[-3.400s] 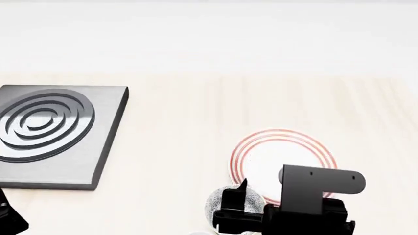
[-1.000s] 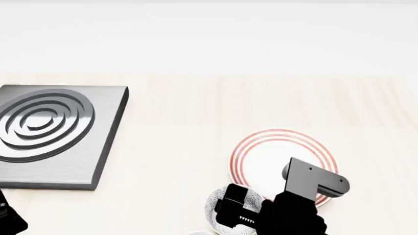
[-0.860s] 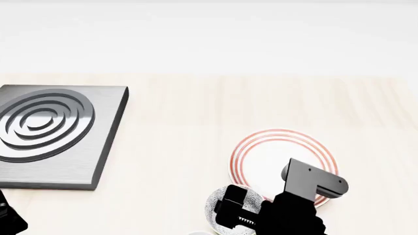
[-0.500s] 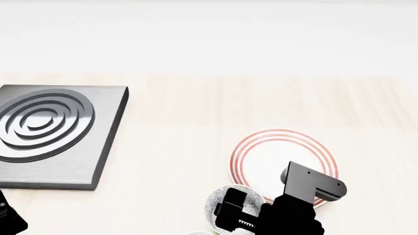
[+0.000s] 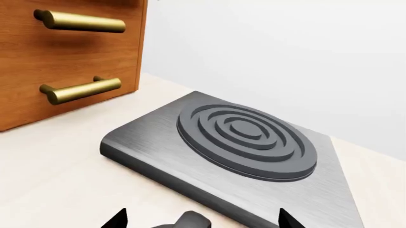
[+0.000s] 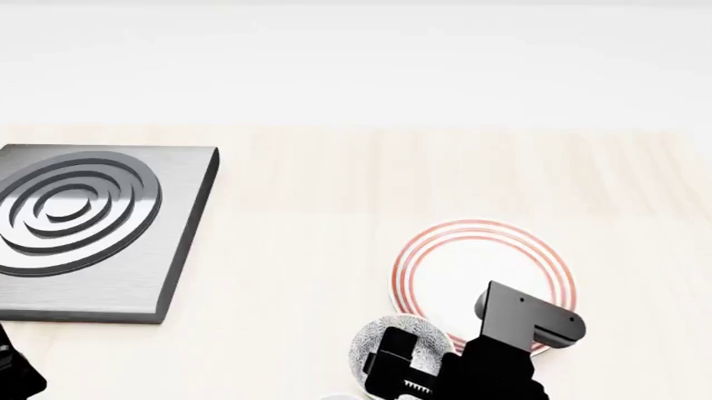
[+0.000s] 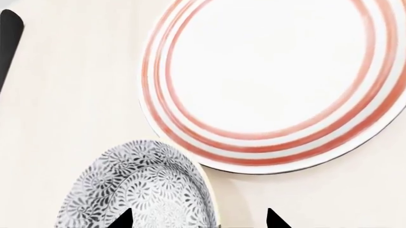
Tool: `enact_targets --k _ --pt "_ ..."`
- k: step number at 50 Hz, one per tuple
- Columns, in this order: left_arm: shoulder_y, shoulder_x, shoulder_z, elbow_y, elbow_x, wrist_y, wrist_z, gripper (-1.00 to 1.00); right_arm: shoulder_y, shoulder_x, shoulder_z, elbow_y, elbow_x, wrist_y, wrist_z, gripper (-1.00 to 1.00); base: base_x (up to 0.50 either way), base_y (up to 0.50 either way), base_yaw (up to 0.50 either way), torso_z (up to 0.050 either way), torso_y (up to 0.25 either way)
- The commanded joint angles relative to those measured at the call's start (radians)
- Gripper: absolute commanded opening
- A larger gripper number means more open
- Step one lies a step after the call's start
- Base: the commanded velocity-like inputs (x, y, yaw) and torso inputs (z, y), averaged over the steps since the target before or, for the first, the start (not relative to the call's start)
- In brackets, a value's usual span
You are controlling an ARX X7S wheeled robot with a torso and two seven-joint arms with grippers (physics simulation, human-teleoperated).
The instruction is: Pick the akita bowl between the plate and the ramekin and place it on the plate.
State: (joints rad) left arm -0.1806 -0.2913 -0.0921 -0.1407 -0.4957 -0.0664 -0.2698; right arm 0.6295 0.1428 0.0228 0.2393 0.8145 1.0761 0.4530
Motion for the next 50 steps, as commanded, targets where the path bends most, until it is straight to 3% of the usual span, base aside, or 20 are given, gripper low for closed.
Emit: enact_targets --k 1,2,30,50 --pt "0.000 -0.002 0.002 0.001 -0.002 0.000 -0.003 1.00 -0.001 0.003 -0.008 0.005 0.010 -0.003 0.002 1.00 0.00 0.00 0.00 0.000 0.000" --pt "-0.001 -0.001 0.003 -0.003 -0.001 0.003 -0.002 1.00 -0.004 0.008 -0.025 -0.005 -0.007 -0.018 0.002 -1.00 0.00 0.00 0.00 0.000 0.000" --pt "0.002 -0.005 0.008 -0.003 -0.006 0.007 -0.006 1.00 -0.043 0.042 -0.099 -0.197 0.019 -0.037 -0.026 -1.00 0.00 0.00 0.00 0.000 0.000" --pt "0.003 -0.007 0.012 0.001 -0.010 0.006 -0.012 1.00 0.051 0.038 -0.037 -0.192 0.083 0.021 0.041 -1.00 0.00 0.00 0.00 0.000 0.000"
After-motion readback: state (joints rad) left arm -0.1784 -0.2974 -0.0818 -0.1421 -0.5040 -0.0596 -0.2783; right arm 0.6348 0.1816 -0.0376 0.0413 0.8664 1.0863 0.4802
